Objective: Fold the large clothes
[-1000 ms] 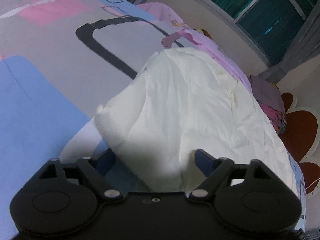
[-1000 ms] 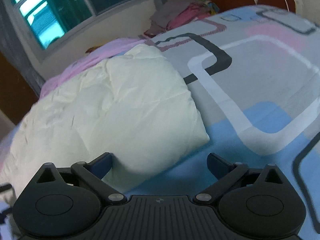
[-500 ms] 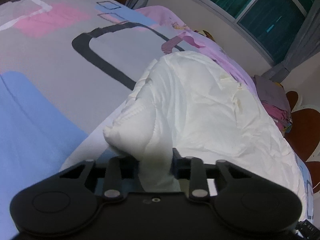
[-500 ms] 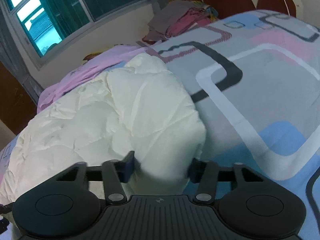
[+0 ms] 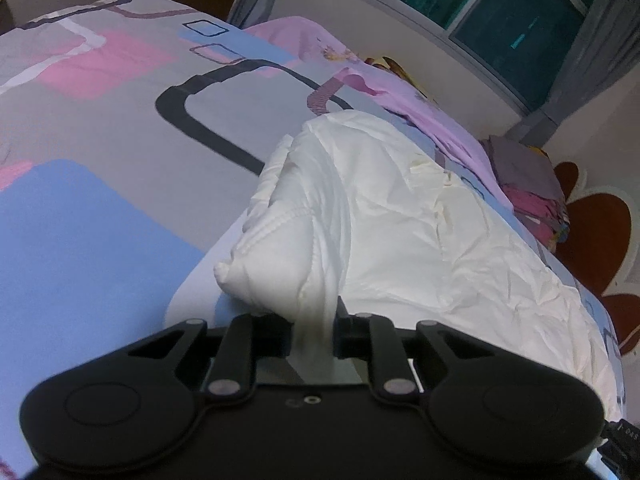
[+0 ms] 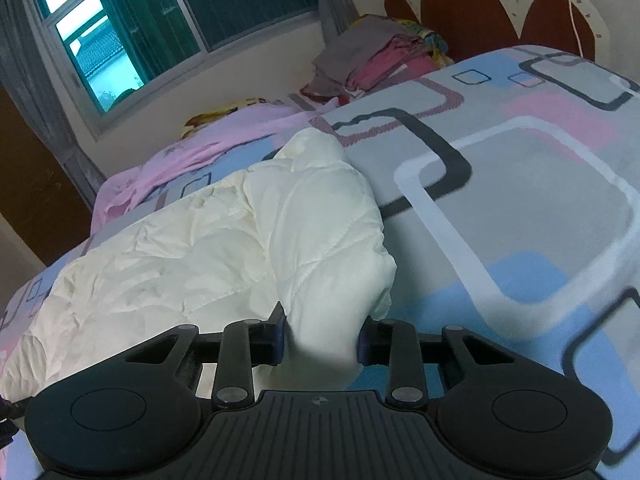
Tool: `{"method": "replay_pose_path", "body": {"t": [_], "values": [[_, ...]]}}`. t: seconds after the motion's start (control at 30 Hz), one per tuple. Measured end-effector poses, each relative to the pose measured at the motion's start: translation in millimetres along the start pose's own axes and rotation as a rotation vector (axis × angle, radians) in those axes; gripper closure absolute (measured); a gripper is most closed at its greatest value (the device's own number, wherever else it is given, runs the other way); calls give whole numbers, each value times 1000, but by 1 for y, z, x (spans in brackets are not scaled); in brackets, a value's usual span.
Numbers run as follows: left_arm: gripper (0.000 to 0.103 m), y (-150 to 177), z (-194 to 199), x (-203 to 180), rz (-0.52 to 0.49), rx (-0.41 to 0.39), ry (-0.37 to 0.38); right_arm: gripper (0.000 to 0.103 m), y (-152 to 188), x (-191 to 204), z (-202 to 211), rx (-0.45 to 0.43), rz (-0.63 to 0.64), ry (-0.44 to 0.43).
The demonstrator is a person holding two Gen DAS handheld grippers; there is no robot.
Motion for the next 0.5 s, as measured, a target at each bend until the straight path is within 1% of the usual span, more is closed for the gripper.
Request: {"method": "replay_pose_path", "body": {"t": [0.27, 0.5], "values": [[86, 41, 45, 19, -50, 44, 16, 71, 44, -16, 49, 21, -2, 10], [86, 83, 87, 38, -124, 70, 39, 71, 86, -30, 94, 42, -5, 21]]}}
Point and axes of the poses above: each gripper's, at about its wrist camera, not at the fingertips, and z roughly against the way its jaws point, x to its left, y to its underside, the point moved 8 cm from there along -z, roughly the way its jaws point, and after that the axes turned 2 degrees about -z, right-handed, at the moved point
